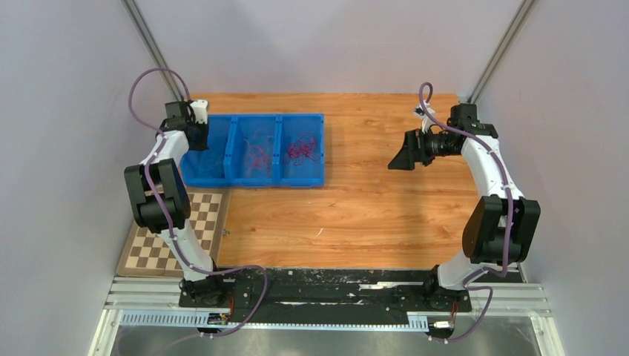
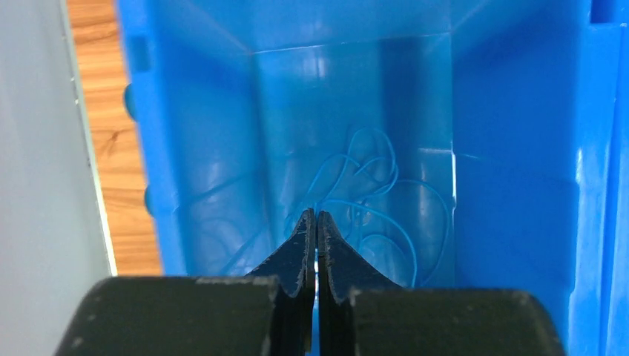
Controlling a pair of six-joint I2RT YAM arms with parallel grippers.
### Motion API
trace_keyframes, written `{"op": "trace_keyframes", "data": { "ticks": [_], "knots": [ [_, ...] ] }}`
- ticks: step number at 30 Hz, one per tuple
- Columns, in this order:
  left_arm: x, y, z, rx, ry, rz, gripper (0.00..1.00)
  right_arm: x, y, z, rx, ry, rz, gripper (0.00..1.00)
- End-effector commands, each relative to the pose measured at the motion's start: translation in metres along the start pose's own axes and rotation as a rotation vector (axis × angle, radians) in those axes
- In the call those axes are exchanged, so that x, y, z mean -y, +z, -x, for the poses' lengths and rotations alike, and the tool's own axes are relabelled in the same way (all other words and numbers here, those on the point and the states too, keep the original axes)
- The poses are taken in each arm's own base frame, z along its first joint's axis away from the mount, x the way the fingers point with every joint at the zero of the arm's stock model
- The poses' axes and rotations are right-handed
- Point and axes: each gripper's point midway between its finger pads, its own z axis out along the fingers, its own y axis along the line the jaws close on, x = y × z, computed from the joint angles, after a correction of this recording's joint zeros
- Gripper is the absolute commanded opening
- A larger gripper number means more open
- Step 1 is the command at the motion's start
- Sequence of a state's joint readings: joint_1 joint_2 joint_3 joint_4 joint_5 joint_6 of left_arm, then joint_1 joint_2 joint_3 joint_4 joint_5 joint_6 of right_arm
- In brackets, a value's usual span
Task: Untangle the cables
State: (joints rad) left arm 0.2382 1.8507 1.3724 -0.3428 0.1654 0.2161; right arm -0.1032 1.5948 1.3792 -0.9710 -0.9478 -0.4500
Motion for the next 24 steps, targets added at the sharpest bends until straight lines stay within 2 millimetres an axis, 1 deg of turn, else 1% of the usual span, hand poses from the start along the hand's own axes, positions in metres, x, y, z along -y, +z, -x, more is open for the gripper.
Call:
{"op": "trace_keyframes", "data": {
  "ticks": [1,2,3,4,6,8,9,10,11,12,13,14,15,16,17,18,19,20,21,22,23,24],
  "knots": [
    [-0.002,0.007,0.022,0.016,0.079,0.034,0.00,-0.003,0.000,-0.006,-0.006,0.014,-0.005,0.90],
    [0.000,0.012,0.022,0.007,0.076,0.028,0.00,-0.004,-0.001,-0.008,-0.007,0.012,-0.011,0.90],
    [0.002,0.014,0.024,0.002,0.071,0.020,0.00,-0.004,-0.002,-0.008,-0.009,0.011,-0.015,0.90],
    [0.004,0.018,0.020,-0.011,0.067,0.012,0.00,-0.004,-0.002,-0.009,-0.010,0.008,-0.020,0.90],
    [0.006,0.022,0.018,-0.022,0.058,0.004,0.06,-0.004,-0.003,-0.009,-0.011,0.004,-0.029,0.90],
    [0.006,0.022,0.017,-0.030,0.045,0.004,0.17,-0.004,-0.004,-0.010,-0.013,0.002,-0.031,0.90],
    [0.007,0.020,0.019,-0.031,0.043,-0.001,0.21,-0.004,-0.004,-0.010,-0.012,0.001,-0.032,0.90],
    [0.008,0.018,0.021,-0.027,0.037,-0.005,0.28,-0.004,-0.003,-0.009,-0.012,0.000,-0.031,0.90],
    [0.010,0.011,0.026,-0.013,0.035,-0.012,0.32,-0.004,-0.004,-0.008,-0.010,-0.001,-0.031,0.90],
    [0.011,0.007,0.029,-0.004,0.028,-0.014,0.39,-0.004,-0.004,-0.008,-0.008,-0.002,-0.030,0.90],
    [0.012,-0.003,0.038,0.024,0.029,-0.018,0.42,-0.004,-0.004,-0.007,-0.007,-0.002,-0.028,0.90],
    [0.013,-0.008,0.042,0.033,0.028,-0.020,0.47,-0.005,-0.004,-0.006,-0.004,-0.005,-0.028,0.90],
    [0.012,-0.020,0.051,0.059,0.031,-0.015,0.49,-0.006,-0.005,-0.005,-0.002,-0.009,-0.025,0.90],
    [0.013,-0.025,0.052,0.059,0.033,-0.014,0.52,-0.006,-0.005,-0.004,0.000,-0.014,-0.025,0.90],
    [0.012,-0.036,0.061,0.082,0.038,-0.006,0.53,-0.006,-0.006,-0.004,0.002,-0.018,-0.025,0.90],
    [0.011,-0.042,0.061,0.076,0.045,-0.006,0.55,-0.007,-0.006,-0.004,0.003,-0.023,-0.024,0.90],
    [0.010,-0.052,0.070,0.098,0.051,0.001,0.57,-0.008,-0.007,-0.003,0.005,-0.029,-0.023,0.90],
    [0.011,-0.058,0.070,0.094,0.051,0.001,0.64,-0.009,-0.007,-0.003,0.007,-0.034,-0.023,0.90],
    [0.010,-0.068,0.077,0.115,0.054,0.006,0.68,-0.010,-0.008,-0.003,0.009,-0.042,-0.023,0.90],
    [0.011,-0.074,0.078,0.117,0.054,0.007,0.76,-0.011,-0.009,-0.003,0.012,-0.052,-0.024,0.90],
    [0.010,-0.083,0.084,0.136,0.057,0.013,0.80,-0.012,-0.010,-0.002,0.013,-0.062,-0.027,0.90],
    [0.009,-0.089,0.087,0.142,0.057,0.016,0.88,-0.013,-0.011,0.000,0.016,-0.074,-0.031,0.90]
  ]
}}
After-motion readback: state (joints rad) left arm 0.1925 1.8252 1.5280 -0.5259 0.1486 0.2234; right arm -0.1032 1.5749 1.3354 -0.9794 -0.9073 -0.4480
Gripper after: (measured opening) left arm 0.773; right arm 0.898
